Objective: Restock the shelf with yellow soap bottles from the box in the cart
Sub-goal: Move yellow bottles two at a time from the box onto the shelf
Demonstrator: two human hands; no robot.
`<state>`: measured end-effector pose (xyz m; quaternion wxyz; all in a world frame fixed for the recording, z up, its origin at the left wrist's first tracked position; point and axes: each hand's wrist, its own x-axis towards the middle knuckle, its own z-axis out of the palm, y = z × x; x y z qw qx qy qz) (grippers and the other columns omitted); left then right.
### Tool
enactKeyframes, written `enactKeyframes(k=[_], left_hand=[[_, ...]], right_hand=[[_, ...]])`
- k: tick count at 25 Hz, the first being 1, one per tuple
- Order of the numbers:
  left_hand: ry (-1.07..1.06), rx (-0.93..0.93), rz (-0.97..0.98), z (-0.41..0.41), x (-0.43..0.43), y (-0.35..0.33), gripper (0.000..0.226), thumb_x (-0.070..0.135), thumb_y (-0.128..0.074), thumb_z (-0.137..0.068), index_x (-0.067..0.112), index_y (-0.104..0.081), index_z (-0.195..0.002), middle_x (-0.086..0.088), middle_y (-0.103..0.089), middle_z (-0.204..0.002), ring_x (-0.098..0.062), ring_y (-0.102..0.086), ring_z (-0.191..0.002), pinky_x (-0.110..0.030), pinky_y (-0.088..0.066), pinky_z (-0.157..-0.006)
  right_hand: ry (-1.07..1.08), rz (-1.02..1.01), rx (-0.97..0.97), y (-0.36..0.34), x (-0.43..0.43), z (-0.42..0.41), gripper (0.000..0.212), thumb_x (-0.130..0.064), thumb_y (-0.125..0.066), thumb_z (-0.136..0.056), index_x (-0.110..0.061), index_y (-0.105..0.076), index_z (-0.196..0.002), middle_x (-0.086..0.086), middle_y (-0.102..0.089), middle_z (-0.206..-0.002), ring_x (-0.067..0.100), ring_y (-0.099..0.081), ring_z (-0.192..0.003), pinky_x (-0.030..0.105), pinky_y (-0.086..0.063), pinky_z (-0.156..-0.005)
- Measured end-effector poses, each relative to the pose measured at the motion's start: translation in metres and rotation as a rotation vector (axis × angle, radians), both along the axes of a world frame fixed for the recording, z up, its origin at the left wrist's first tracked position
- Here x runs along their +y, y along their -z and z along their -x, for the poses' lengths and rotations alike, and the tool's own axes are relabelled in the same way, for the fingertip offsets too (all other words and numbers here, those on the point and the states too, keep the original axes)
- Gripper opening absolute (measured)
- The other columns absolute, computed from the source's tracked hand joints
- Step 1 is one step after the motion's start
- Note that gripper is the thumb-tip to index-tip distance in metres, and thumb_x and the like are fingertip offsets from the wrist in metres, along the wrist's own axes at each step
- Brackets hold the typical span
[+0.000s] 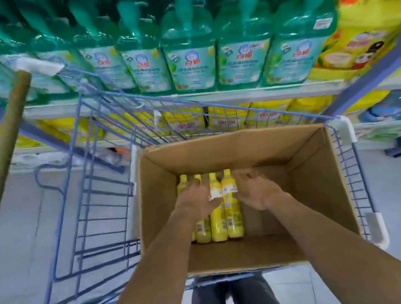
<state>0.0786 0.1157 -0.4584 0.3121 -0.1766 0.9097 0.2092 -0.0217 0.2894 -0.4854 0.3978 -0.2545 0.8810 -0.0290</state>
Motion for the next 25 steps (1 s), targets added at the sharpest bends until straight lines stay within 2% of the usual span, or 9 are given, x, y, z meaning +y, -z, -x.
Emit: enactKeyframes(k=[6,10,15,20,23,25], left_hand=[[-0.008,0.019,-0.096,0.043,0.000,0.104,0.061,0.048,-0.059,-0.095,0.008,-0.044,-0.138,-0.017,-0.046,-0.140,-0.037,-0.040,-0.135,-0.044,-0.041,-0.106],[-0.131,0.093,-0.116,0.067,0.002,0.166,0.035,0.022,-0.060,-0.096,0.007,-0.055,-0.128,-0.021,-0.054,-0.135,-0.038,-0.049,-0.128,-0.038,-0.040,-0.097],[-0.288,0.104,-0.137,0.063,0.003,0.219,0.040,0.018,-0.070,-0.086,0.005,-0.056,-0.121,-0.022,-0.059,-0.127,-0.041,-0.054,-0.122,-0.042,-0.045,-0.090],[-0.400,0.046,-0.259,0.070,-0.012,0.237,0.066,0.042,-0.087,-0.056,0.015,-0.063,-0.111,-0.015,-0.067,-0.105,-0.034,-0.063,-0.104,-0.032,-0.047,-0.075],[-0.433,-0.027,-0.380,0.066,-0.020,0.242,0.081,0.054,-0.087,-0.037,0.015,-0.067,-0.105,-0.012,-0.071,-0.101,-0.031,-0.068,-0.099,-0.040,-0.058,-0.083],[-0.457,-0.036,-0.476,0.060,-0.022,0.236,0.081,0.052,-0.086,-0.036,0.017,-0.066,-0.106,-0.007,-0.071,-0.102,-0.027,-0.068,-0.096,-0.045,-0.059,-0.085]], right_hand=[[0.064,-0.021,-0.015,0.093,-0.013,0.019,0.067,-0.055,-0.053,-0.096,-0.010,-0.042,-0.145,0.018,-0.048,-0.141,0.038,-0.046,-0.133,0.045,-0.045,-0.105],[0.130,0.016,-0.039,0.150,-0.024,0.034,0.069,-0.052,-0.057,-0.095,-0.011,-0.041,-0.148,0.019,-0.050,-0.143,0.037,-0.048,-0.134,0.042,-0.045,-0.106],[0.224,0.084,-0.002,0.190,-0.037,0.032,0.055,-0.042,-0.069,-0.092,-0.009,-0.055,-0.133,0.017,-0.059,-0.134,0.033,-0.056,-0.126,0.036,-0.046,-0.095],[0.425,0.201,-0.104,0.204,-0.024,0.031,0.045,-0.038,-0.084,-0.076,-0.018,-0.069,-0.114,0.006,-0.073,-0.114,0.026,-0.068,-0.107,0.033,-0.054,-0.088],[0.539,0.254,-0.262,0.203,-0.008,0.028,0.038,-0.024,-0.089,-0.074,-0.015,-0.071,-0.106,0.001,-0.075,-0.098,0.016,-0.070,-0.087,0.023,-0.055,-0.072],[0.614,0.316,-0.351,0.199,-0.004,0.025,0.040,-0.015,-0.090,-0.072,-0.012,-0.070,-0.107,0.000,-0.075,-0.095,0.016,-0.070,-0.086,0.022,-0.055,-0.069]])
